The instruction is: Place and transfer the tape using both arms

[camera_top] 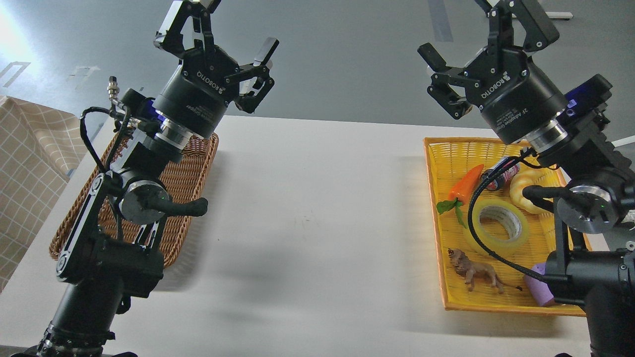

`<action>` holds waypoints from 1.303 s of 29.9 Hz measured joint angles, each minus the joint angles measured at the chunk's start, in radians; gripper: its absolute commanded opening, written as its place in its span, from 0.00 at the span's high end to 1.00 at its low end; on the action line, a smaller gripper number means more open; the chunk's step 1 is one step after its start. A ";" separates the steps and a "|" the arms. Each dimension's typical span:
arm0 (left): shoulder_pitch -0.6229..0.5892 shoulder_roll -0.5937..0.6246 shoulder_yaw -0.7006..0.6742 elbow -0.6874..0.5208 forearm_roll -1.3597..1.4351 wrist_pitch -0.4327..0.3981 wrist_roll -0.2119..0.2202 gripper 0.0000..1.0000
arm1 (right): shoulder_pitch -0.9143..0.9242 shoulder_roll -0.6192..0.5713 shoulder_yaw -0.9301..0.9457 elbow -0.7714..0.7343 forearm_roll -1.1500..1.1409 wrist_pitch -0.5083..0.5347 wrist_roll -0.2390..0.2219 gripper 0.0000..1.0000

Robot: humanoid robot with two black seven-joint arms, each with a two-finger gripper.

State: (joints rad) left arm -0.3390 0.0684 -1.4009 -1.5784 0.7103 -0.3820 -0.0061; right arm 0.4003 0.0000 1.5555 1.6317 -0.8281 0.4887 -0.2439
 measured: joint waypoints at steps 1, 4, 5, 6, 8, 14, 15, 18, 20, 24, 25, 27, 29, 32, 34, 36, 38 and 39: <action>0.000 0.000 0.000 0.000 0.000 0.000 0.000 0.01 | 0.000 0.000 0.000 0.000 0.000 0.000 0.000 0.00; 0.000 0.000 0.000 0.000 0.001 0.006 -0.002 0.01 | 0.000 0.000 0.000 0.000 0.000 0.000 0.000 0.00; 0.000 -0.001 0.000 0.000 0.001 0.008 -0.002 0.01 | 0.000 0.000 0.000 0.000 0.000 0.000 0.000 0.00; 0.000 -0.003 0.000 0.000 0.001 0.010 -0.002 0.01 | -0.001 0.000 -0.001 0.000 0.000 0.000 0.000 0.00; 0.000 -0.009 0.001 0.000 0.001 0.011 -0.002 0.01 | -0.003 0.000 -0.003 0.001 0.000 0.000 0.000 0.00; 0.000 -0.015 0.002 0.000 0.000 0.010 0.000 0.01 | -0.008 0.000 -0.003 0.005 0.000 0.000 0.000 0.00; 0.000 -0.015 0.002 0.000 -0.001 0.010 0.000 0.01 | -0.008 0.000 -0.003 0.005 0.000 0.000 0.000 0.00; 0.000 -0.015 0.002 0.002 -0.001 0.010 0.000 0.01 | -0.009 0.000 -0.003 0.005 0.000 0.000 0.000 0.00; 0.000 -0.016 0.002 0.002 -0.001 0.007 0.000 0.01 | -0.009 0.000 -0.003 0.004 0.000 0.000 0.000 0.00; 0.000 -0.018 0.002 0.003 -0.001 0.001 0.000 0.01 | -0.008 0.000 -0.003 -0.001 0.000 0.000 0.000 0.00; 0.000 -0.018 0.002 0.003 -0.001 0.001 0.000 0.01 | -0.007 0.000 -0.003 -0.001 0.000 0.000 0.000 0.00; 0.000 -0.018 0.003 0.004 -0.001 -0.001 0.000 0.01 | -0.005 0.000 -0.003 -0.001 0.000 0.000 0.000 0.00; 0.000 -0.018 0.003 0.007 -0.001 -0.002 0.000 0.01 | -0.005 0.000 -0.004 -0.001 0.000 0.000 0.000 0.00; -0.001 -0.019 0.003 0.009 0.000 -0.003 0.000 0.01 | -0.005 0.000 -0.004 -0.001 0.000 0.000 0.000 0.00; -0.001 -0.020 0.004 0.009 0.000 -0.003 0.000 0.01 | -0.006 0.000 -0.004 -0.001 0.000 0.000 0.000 0.00; -0.001 -0.020 0.007 0.009 0.000 -0.003 0.000 0.01 | -0.007 0.000 -0.005 -0.001 0.000 0.000 0.000 0.00; -0.001 -0.019 0.011 0.009 0.000 -0.003 0.000 0.01 | -0.008 0.000 -0.005 -0.001 0.000 0.000 0.000 0.00; -0.001 -0.018 0.012 0.009 0.000 -0.003 0.000 0.01 | -0.009 0.000 -0.005 -0.001 0.000 0.000 0.000 0.00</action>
State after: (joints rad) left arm -0.3400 0.0500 -1.3893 -1.5693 0.7103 -0.3850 -0.0063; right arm 0.3915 0.0000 1.5508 1.6308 -0.8284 0.4887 -0.2439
